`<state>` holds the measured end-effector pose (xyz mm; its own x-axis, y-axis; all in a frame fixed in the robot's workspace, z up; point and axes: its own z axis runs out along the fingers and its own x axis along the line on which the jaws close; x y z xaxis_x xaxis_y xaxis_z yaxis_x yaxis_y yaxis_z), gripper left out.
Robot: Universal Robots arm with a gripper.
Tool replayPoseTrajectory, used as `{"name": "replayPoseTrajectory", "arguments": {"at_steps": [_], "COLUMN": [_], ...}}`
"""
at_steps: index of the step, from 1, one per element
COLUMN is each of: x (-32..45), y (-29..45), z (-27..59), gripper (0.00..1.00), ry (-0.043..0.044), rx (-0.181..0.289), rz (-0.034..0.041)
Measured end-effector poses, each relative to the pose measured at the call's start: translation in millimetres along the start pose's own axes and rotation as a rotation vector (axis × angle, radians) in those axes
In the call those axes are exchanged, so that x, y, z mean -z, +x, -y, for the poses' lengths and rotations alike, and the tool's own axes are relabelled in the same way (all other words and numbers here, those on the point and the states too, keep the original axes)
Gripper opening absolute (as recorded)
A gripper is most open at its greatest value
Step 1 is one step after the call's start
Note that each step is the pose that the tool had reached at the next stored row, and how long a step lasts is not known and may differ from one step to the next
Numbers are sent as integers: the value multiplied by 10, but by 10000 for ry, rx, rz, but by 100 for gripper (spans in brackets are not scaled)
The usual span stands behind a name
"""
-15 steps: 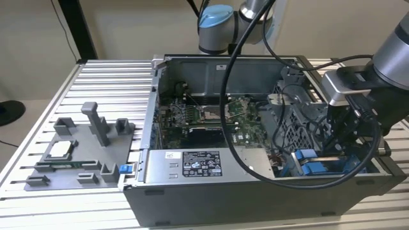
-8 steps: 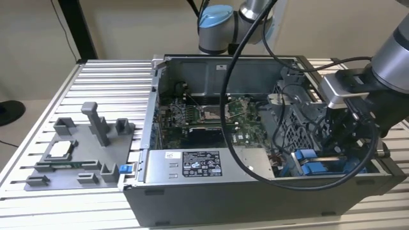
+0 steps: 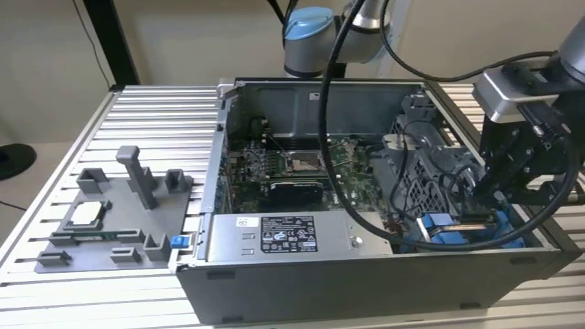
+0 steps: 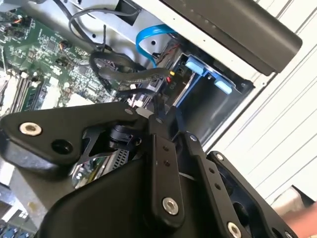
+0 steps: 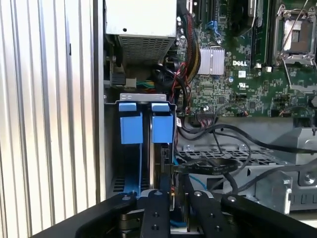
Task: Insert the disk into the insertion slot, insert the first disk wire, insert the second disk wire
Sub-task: 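Insert the second disk wire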
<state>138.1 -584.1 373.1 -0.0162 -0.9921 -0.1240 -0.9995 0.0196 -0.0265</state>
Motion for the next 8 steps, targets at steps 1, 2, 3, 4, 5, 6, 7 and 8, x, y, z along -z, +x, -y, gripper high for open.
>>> {"name": "replayPoseTrajectory", "arguments": {"at_steps": [1,2,3,4,5,6,7,8], "x": [46,88,120,120,120,120,121,121], "y": [-6,-11,-15,-15,-15,-15,-15,-15], "z": [1,2,3,3,3,3,3,3], "gripper": [100,100,100,100,100,100,100,100], "ry": [0,0,1,0,0,0,0,0], "rx": [0,0,0,0,0,0,0,0], "rz": [1,-1,-2,1,1,3,1,1]}}
